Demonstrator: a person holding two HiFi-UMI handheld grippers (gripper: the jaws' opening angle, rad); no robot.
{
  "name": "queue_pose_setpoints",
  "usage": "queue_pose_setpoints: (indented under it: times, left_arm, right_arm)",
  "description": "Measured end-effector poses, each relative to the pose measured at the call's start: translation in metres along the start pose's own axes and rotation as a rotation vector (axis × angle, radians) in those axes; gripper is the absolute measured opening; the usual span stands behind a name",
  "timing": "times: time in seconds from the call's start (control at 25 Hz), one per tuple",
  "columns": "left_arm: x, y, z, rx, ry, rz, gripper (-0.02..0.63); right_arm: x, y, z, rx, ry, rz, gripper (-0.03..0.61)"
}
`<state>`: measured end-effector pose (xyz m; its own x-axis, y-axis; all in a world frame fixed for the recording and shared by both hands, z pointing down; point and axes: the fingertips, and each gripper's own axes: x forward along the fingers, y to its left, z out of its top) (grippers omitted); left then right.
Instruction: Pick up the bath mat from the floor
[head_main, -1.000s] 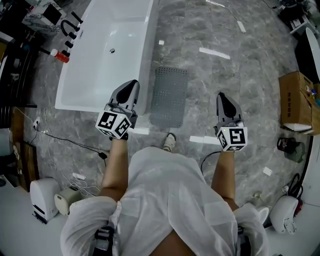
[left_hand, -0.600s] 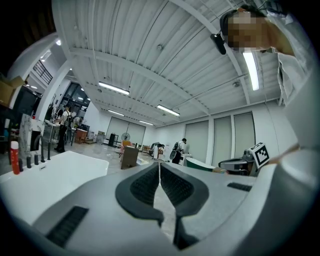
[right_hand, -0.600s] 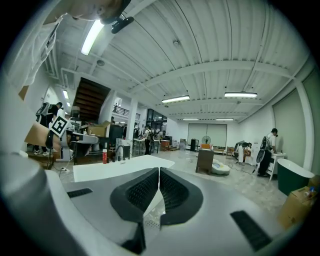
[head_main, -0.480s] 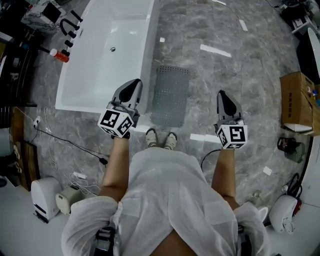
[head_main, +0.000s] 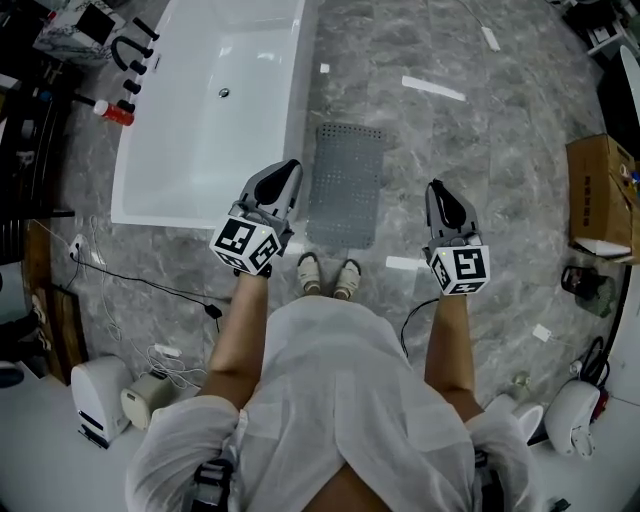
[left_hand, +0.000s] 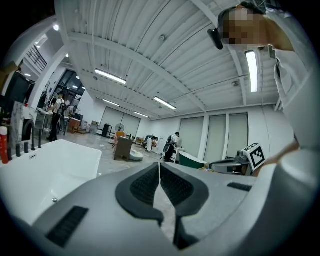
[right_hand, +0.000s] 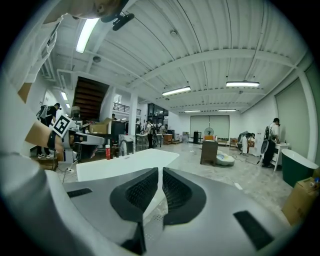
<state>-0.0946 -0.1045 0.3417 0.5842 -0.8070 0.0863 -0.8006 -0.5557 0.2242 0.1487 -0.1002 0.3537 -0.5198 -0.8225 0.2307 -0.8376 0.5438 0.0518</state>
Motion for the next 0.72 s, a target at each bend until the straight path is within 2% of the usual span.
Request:
queue_pose_setpoints:
  times: [0.32, 0.56, 0.72]
  left_arm:
    - [0.03, 0.014, -0.047, -0.027, 0.012, -0.041, 0.017]
    - [0.061, 0.037, -0.113, -0.047, 0.005, -0.052, 0.017]
    - [0.084, 0.051, -0.163, -0.07, 0.014, -0.059, 0.017]
  right_arm:
    - [0.029, -0.002, -0.05, 0.011, 0.032, 0.008, 0.032]
    - [0.071, -0.008, -0.112, 0.022, 0.017, -0.001, 0.037]
    - [0.1, -0.003, -0.165, 0.06, 0.036, 0.007, 0.07]
